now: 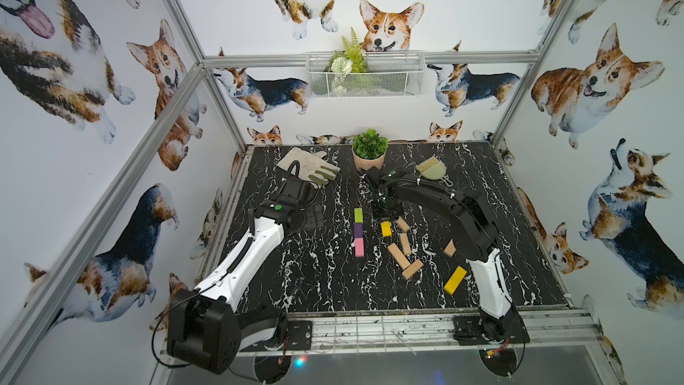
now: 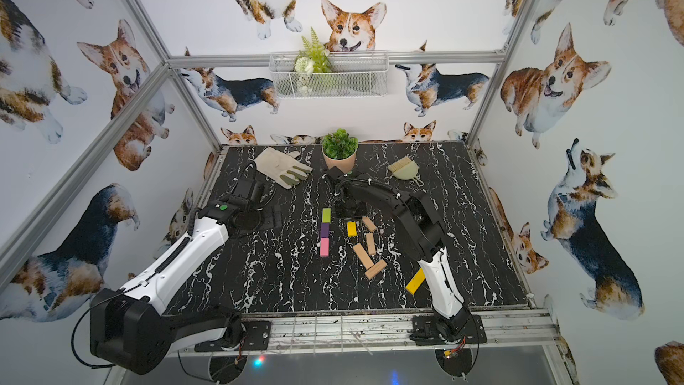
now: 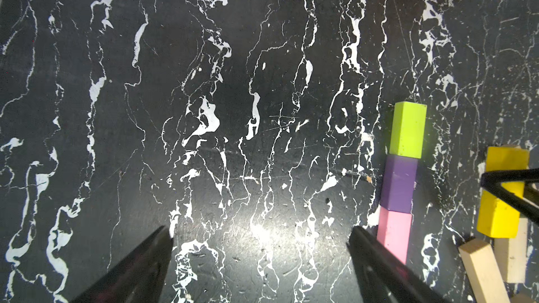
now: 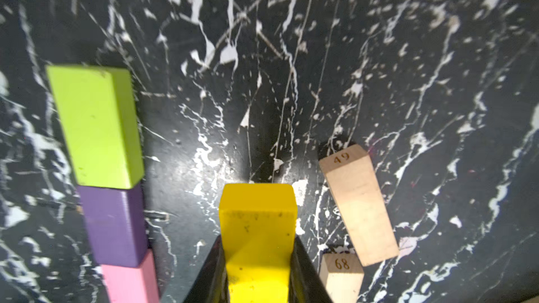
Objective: Assemble the letter k with building blocks
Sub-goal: Pick up the building block from the center of the board, then assemble the building block at the center of the board.
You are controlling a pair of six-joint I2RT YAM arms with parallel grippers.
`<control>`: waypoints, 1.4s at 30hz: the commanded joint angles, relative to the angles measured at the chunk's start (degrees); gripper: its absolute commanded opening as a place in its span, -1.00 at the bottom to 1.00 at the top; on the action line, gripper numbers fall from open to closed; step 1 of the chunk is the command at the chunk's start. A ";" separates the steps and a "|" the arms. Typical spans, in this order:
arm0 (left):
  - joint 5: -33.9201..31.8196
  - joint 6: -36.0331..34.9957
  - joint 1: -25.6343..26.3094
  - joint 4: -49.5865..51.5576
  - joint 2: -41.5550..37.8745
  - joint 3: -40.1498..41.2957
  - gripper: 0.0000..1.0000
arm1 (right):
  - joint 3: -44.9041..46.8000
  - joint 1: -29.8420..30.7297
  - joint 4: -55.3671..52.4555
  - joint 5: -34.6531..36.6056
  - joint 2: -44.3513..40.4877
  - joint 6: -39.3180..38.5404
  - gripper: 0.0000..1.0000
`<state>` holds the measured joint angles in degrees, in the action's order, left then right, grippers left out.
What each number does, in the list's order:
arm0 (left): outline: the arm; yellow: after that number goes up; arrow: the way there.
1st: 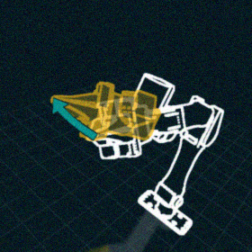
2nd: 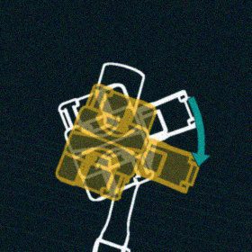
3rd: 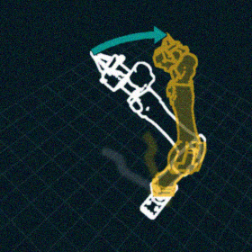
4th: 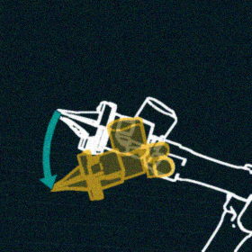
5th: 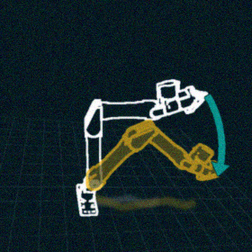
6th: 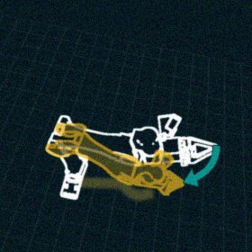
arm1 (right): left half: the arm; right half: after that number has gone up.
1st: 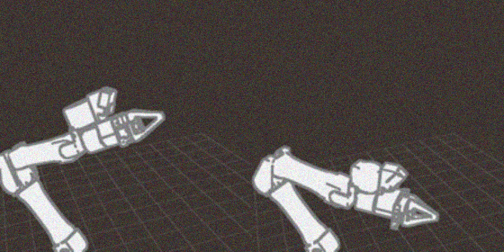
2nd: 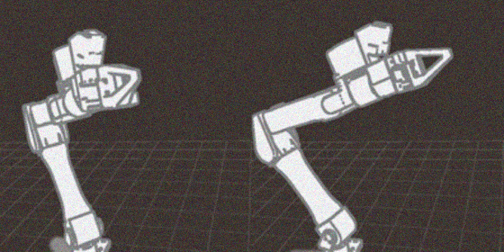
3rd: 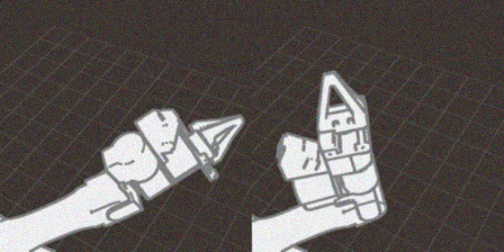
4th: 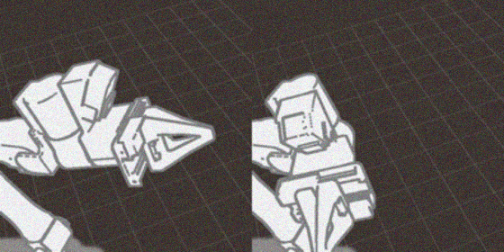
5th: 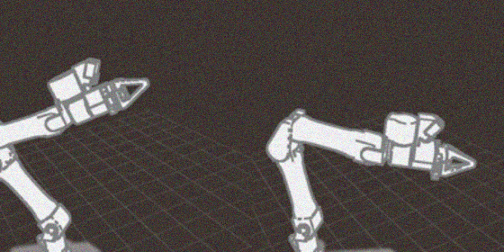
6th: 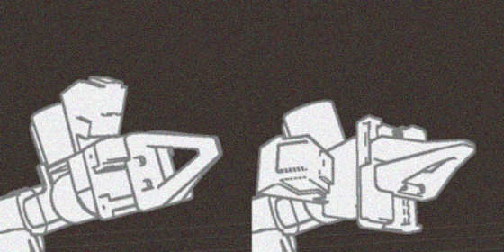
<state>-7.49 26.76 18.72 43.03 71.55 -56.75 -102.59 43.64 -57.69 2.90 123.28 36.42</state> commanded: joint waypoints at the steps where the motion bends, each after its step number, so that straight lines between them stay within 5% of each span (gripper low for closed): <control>1: -0.93 -0.17 0.09 -0.22 -0.42 0.06 0.92 | -2.17 -0.16 -2.06 -1.28 -0.57 10.70 -1.00; 13: -1.48 -0.31 0.44 -0.05 -0.57 -0.03 0.92 | 2.69 -0.33 11.73 -2.90 0.05 42.76 -1.00; 39: -1.74 -0.61 0.59 -0.04 -0.58 -0.16 0.93 | -1.79 -1.54 9.54 -2.59 6.40 44.06 -1.00; 42: -1.74 -0.60 0.57 -0.02 -0.45 -0.18 0.93 | -1.58 -1.60 9.55 -2.72 6.40 43.93 -0.88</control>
<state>-8.67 26.57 19.27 43.05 70.94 -56.73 -104.09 42.11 -46.92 -0.67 129.49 73.78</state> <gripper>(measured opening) 0.962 0.293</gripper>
